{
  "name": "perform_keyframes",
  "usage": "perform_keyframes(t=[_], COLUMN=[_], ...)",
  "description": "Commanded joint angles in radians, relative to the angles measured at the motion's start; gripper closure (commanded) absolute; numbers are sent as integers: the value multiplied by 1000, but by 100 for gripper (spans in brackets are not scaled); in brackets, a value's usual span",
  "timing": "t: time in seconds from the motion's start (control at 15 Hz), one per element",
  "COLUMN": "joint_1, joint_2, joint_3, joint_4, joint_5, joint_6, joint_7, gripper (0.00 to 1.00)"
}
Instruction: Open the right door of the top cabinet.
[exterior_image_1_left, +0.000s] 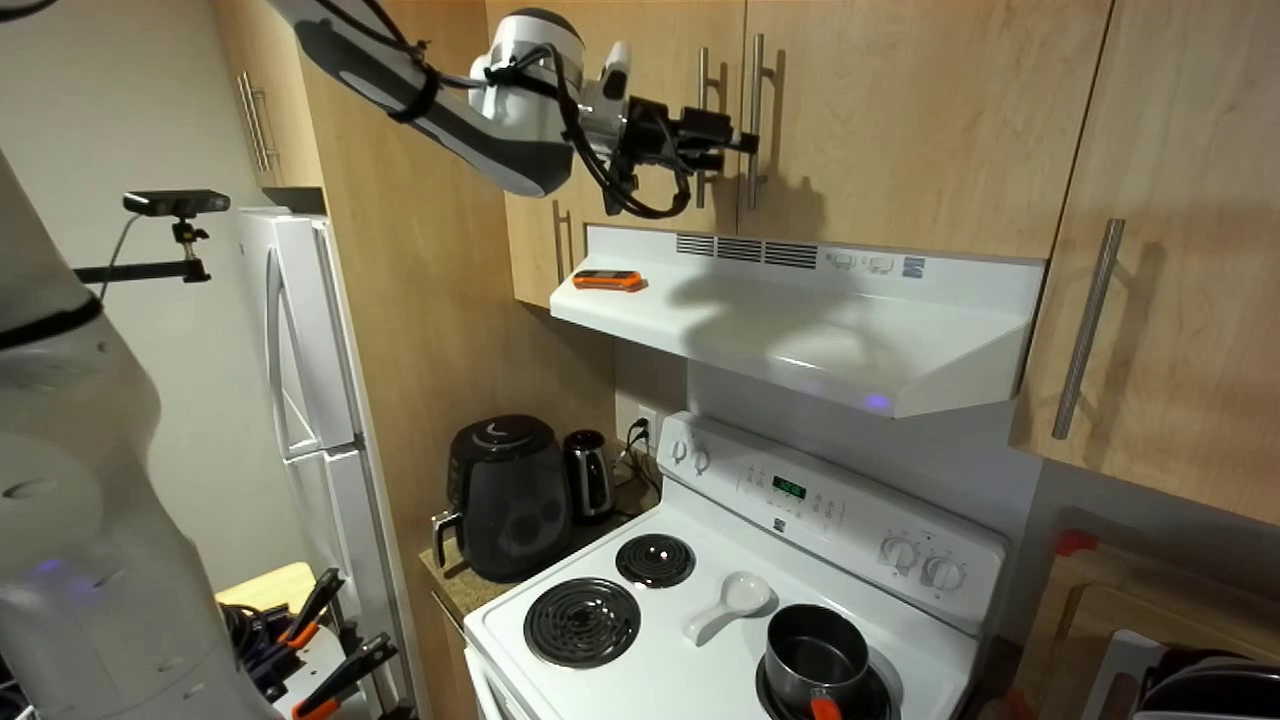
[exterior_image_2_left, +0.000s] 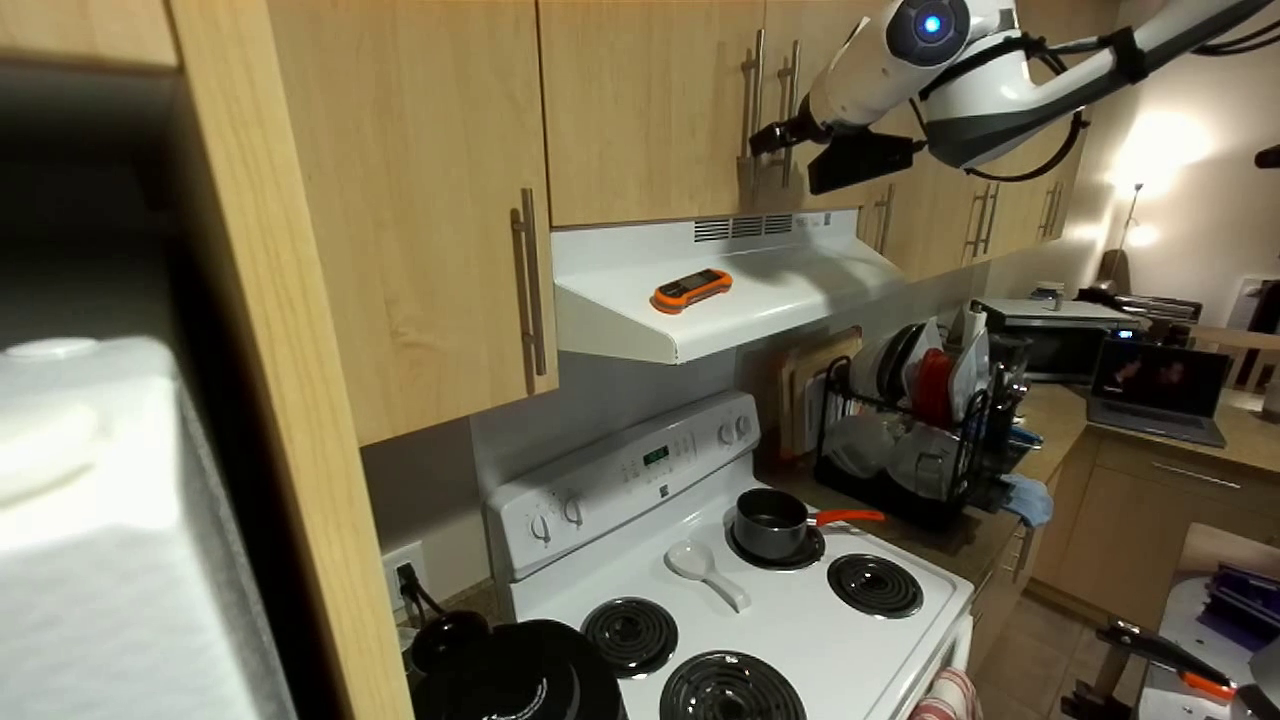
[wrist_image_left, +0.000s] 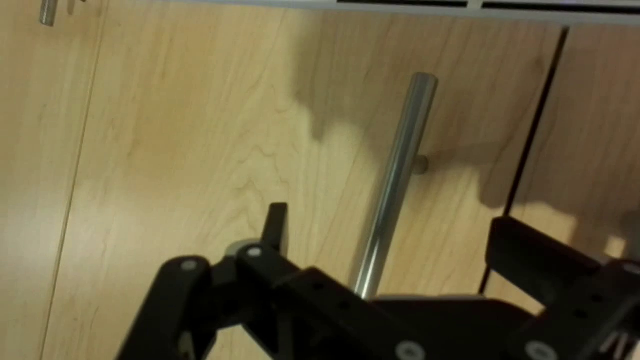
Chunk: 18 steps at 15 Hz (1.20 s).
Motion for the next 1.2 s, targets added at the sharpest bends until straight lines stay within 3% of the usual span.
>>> perform_keyframes(t=[0.0,0.67,1.13], joint_1=[58,60,106], joint_2=[1,1,-81], joint_3=[-55,-55,-118], joint_4=[1,1,-57], joint_5=[-1,-1,16], joint_6=[-6,-6,-7], joint_7=[-4,-4,-67], gripper=[0,0,0])
